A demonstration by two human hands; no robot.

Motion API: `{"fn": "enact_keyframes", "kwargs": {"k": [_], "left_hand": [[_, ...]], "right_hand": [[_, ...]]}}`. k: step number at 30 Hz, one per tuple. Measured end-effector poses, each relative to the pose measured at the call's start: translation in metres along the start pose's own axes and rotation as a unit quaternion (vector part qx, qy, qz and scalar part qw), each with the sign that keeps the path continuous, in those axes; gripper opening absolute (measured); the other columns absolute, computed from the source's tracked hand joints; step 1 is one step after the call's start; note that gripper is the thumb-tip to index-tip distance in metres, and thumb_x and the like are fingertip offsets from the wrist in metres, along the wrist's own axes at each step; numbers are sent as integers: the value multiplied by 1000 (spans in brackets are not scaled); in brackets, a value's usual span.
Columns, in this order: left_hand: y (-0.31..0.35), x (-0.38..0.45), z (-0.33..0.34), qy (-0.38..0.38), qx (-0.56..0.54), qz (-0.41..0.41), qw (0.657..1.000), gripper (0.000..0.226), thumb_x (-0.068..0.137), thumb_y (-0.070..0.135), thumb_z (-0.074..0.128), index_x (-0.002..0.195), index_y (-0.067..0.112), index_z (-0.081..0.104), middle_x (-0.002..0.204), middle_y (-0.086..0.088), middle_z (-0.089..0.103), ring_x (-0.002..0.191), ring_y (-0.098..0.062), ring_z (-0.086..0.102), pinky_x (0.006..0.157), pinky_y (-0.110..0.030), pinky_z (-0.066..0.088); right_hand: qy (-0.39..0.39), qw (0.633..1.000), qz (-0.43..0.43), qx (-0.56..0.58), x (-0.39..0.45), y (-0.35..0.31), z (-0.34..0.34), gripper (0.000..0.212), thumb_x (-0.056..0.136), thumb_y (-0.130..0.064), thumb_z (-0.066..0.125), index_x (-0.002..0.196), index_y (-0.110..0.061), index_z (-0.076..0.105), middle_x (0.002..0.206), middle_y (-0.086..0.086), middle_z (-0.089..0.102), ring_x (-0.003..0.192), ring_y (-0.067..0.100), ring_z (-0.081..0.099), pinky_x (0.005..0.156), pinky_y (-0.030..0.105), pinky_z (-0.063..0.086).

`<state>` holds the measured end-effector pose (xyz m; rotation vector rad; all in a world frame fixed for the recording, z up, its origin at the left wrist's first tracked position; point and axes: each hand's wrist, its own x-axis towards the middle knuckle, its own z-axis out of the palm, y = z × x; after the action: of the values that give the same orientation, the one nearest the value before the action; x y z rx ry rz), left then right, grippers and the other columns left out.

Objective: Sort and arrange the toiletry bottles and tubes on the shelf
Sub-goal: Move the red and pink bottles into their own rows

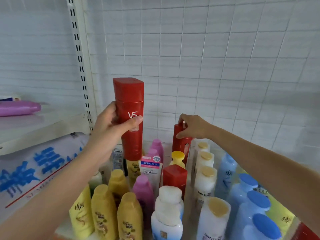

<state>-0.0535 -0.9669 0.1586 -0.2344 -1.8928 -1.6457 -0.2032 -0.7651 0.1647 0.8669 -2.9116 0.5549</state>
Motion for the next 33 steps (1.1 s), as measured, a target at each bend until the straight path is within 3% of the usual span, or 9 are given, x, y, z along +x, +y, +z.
{"fn": "enact_keyframes", "kwargs": {"k": [4, 10, 15, 20, 23, 27, 31, 33], "left_hand": [[-10, 8, -4, -19, -25, -9, 999, 47, 57, 32, 73, 102, 29, 60, 92, 11, 69, 97, -13, 64, 86, -34, 48], [-22, 8, 2, -42, -32, -28, 998, 55, 58, 30, 73, 110, 21, 58, 95, 9, 68, 100, -15, 63, 90, -37, 48], [-27, 7, 8, -52, -22, -48, 997, 63, 60, 31, 72, 118, 19, 55, 105, 5, 66, 106, -16, 61, 97, -42, 47], [-26, 11, 17, -50, -23, -57, 997, 59, 59, 30, 71, 116, 21, 56, 104, 6, 67, 101, -12, 63, 91, -35, 49], [-25, 13, 23, -53, -27, -59, 996, 53, 64, 26, 72, 115, 21, 56, 102, 7, 67, 99, -10, 63, 88, -31, 49], [-24, 18, 33, -54, -27, -61, 996, 57, 63, 33, 70, 117, 21, 56, 107, 5, 66, 104, -15, 62, 93, -39, 49], [-22, 22, 45, -45, -24, -53, 997, 51, 66, 48, 64, 111, 24, 58, 106, 6, 67, 101, -13, 64, 93, -41, 50], [-21, 23, 49, -42, -34, -53, 997, 50, 66, 50, 64, 109, 25, 59, 105, 6, 67, 101, -13, 64, 94, -42, 50]], "right_hand": [[-47, 998, 27, -26, 3, 4, 23, 43, 79, -32, 68, 114, -13, 50, 102, 5, 58, 84, 18, 52, 61, 24, 44], [-80, 994, 49, -46, 0, 10, 41, 41, 88, -31, 57, 121, -10, 50, 122, 10, 55, 98, 22, 54, 80, 33, 49], [-92, 994, 54, 0, -5, 7, 38, 45, 89, -36, 56, 128, -13, 48, 128, 8, 51, 93, 24, 60, 75, 33, 55], [-110, 993, 25, -39, -4, 5, 32, 46, 92, -43, 50, 130, -18, 48, 131, 5, 51, 96, 18, 58, 79, 28, 54], [-87, 993, 12, -74, -8, 4, 12, 42, 93, -40, 49, 129, -19, 49, 130, 4, 54, 104, 20, 55, 83, 26, 42], [-87, 993, -11, -78, -26, 0, -6, 37, 90, -43, 52, 119, -20, 56, 120, 0, 59, 91, 11, 56, 74, 21, 43], [-152, 978, -36, -137, -38, -8, 18, 49, 90, -44, 52, 132, -18, 48, 130, 2, 53, 116, 19, 50, 96, 29, 41], [-164, 976, -41, -138, -40, -10, 34, 52, 90, -42, 53, 135, -19, 43, 136, 2, 49, 118, 19, 48, 91, 24, 36]]}}
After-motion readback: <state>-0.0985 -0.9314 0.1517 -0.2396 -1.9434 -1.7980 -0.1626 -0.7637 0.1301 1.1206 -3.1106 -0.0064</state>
